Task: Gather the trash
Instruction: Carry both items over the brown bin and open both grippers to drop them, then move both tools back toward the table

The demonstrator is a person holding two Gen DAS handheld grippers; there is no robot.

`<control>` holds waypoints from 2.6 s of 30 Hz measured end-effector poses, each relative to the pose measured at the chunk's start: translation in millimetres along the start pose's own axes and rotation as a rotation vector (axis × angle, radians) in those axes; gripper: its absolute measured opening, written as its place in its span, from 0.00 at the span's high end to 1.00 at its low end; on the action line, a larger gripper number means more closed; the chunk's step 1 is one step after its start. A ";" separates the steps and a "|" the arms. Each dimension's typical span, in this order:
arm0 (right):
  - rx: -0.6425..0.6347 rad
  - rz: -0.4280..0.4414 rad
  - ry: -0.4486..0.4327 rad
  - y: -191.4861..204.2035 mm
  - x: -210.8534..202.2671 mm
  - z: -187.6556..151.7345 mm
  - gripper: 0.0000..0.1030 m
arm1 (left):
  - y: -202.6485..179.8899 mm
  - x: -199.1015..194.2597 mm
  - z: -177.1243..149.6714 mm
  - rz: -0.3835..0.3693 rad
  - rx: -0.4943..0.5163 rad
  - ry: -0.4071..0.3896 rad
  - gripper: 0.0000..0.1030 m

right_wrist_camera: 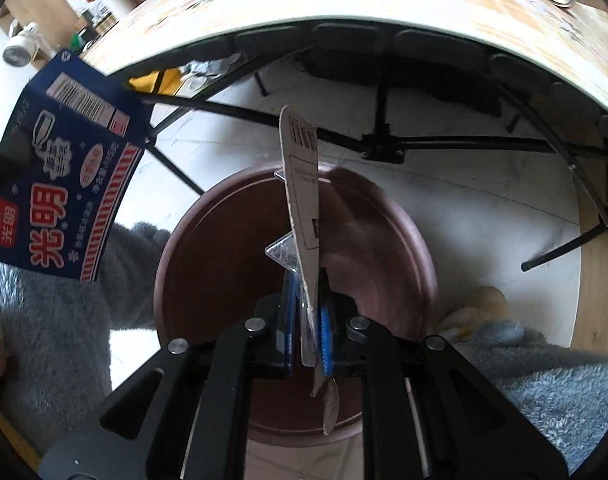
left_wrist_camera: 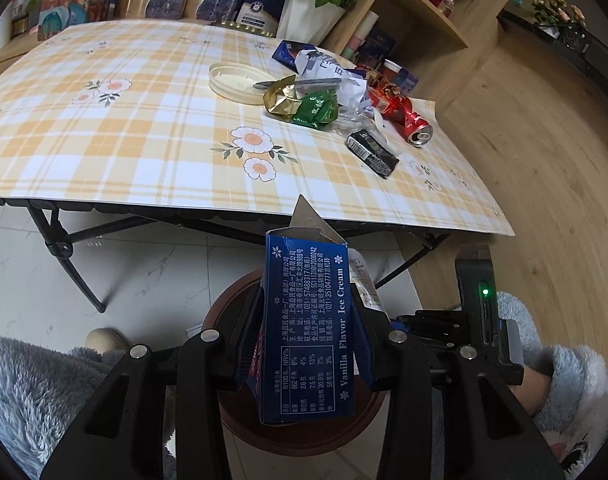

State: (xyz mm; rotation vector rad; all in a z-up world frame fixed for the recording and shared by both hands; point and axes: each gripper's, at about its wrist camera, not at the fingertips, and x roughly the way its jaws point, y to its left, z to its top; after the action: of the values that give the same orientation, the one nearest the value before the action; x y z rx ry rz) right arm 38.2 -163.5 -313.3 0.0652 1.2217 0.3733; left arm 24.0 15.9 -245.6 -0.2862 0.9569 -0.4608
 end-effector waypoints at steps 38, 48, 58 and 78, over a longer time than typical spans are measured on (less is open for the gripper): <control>0.070 -0.212 -0.431 -15.4 -95.0 -0.3 0.15 | -13.8 34.6 -6.4 0.036 0.049 0.126 0.60; 0.075 -0.214 -0.432 -16.0 -94.1 0.2 0.14 | -17.7 36.2 -7.2 0.037 0.067 0.124 0.43; 0.082 -0.218 -0.428 -16.5 -92.3 0.1 0.10 | -16.1 14.1 0.1 0.193 0.060 -0.007 0.13; 0.065 -0.250 -0.432 -11.9 -90.6 4.4 0.06 | -7.6 3.2 4.7 0.240 0.035 -0.063 0.10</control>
State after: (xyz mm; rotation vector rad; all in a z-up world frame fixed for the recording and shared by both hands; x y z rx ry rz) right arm 19.0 -202.5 -232.8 0.0450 0.8018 0.0913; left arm 27.6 7.9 -242.0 -0.1511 0.9073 -0.2471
